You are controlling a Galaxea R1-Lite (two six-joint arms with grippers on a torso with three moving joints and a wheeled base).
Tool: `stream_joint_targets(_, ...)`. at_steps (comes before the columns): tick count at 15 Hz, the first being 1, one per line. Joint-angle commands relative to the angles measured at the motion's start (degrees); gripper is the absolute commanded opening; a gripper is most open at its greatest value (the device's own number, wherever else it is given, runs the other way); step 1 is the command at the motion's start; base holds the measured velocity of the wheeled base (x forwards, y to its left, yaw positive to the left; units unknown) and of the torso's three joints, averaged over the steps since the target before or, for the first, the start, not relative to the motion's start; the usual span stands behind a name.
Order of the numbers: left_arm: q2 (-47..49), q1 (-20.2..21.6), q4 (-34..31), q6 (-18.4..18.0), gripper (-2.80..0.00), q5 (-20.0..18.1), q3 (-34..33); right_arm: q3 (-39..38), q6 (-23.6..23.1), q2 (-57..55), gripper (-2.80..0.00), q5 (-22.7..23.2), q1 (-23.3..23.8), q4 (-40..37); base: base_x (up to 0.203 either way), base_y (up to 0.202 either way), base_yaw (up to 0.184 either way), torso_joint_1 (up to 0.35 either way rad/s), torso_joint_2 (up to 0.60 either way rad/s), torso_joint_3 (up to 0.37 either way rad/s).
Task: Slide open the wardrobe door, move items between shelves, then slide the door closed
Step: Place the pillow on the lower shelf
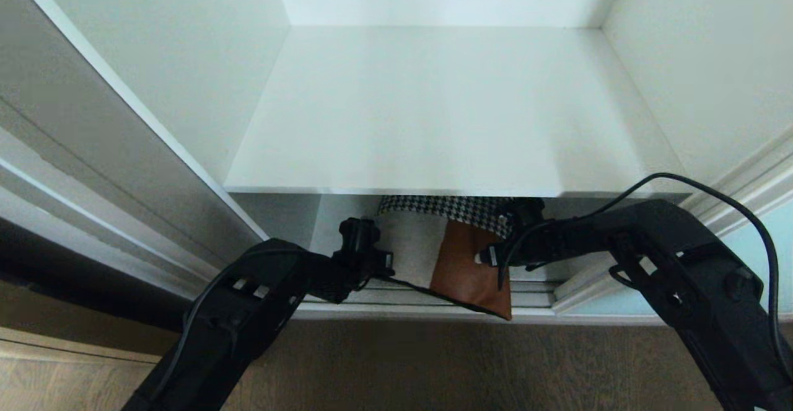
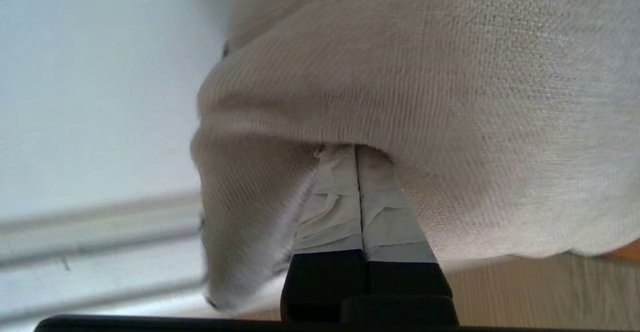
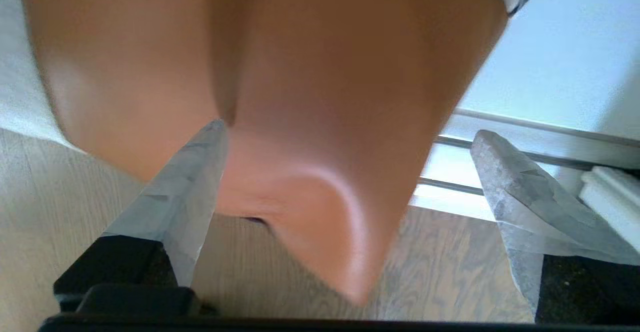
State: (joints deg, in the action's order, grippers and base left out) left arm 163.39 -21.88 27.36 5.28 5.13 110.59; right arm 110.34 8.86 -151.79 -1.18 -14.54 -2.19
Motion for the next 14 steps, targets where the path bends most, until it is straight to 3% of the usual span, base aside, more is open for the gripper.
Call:
stream_joint_targets(1, -0.12, -0.25, 1.08, 0.36, -2.8, -0.03, -0.59, -0.33, 0.02, 0.64, 0.0, 0.57, -0.13, -0.09, 0.0, 0.0, 0.0, 0.0, 0.0, 0.0)
stream_joint_targets(10, -5.79, -0.67, 2.33, 2.06, -2.8, 0.1, -7.44, -3.12, 0.28, 1.86, 0.0, 1.62, -0.13, 0.06, 0.0, 0.0, 0.0, 0.0, 0.0, 0.0)
stream_joint_targets(14, -11.19, -0.78, 2.59, 4.06, -2.8, -2.85, -14.77, -6.23, 0.34, 3.04, 0.0, 3.6, -0.13, 0.04, 0.0, 0.0, 0.0, 0.0, 0.0, 0.0)
